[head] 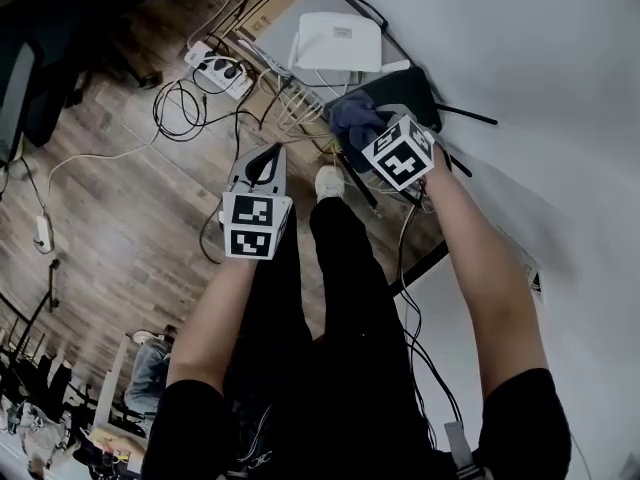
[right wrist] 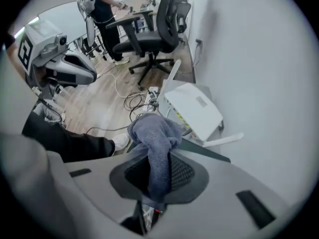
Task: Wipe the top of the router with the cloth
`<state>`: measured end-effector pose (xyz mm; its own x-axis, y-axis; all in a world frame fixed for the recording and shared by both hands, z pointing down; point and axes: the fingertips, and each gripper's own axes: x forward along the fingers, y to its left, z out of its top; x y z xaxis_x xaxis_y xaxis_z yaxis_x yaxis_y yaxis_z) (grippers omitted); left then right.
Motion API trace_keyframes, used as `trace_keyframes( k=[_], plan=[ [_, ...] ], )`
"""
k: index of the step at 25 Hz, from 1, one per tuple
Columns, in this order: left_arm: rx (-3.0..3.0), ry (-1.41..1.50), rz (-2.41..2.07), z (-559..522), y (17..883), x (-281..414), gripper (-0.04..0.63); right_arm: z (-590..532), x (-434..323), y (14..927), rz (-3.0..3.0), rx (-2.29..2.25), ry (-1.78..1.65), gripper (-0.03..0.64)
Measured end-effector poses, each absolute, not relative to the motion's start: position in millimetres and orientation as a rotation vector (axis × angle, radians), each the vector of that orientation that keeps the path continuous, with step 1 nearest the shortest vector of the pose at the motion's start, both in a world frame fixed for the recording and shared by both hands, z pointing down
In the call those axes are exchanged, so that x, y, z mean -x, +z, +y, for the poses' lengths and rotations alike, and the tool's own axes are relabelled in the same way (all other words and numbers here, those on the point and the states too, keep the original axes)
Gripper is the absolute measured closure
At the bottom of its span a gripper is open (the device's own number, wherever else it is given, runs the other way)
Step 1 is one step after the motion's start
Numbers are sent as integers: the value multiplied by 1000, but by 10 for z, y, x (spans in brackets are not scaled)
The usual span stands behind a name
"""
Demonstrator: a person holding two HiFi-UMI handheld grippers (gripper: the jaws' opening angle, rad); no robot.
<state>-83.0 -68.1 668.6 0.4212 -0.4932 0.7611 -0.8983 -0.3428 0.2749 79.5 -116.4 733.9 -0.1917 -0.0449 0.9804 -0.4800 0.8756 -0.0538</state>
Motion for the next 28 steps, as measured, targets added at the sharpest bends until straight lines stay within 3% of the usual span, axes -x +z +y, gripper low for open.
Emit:
trace_keyframes(
  k=[14,23,28],
  plan=[
    [-1989,563,-1536,-1090,4660,1055,597,-1603,-969,5152,-2055,-972,160,571],
    [-1975,455,-1776,-943,3028,1139,597,-1485,-949,3317,-2432,-1307,353,571],
    [-2059,416,-1911,-1016,2011,1179,597,-1554,-784,2316,-2637,-1398,269,572]
  ],
)
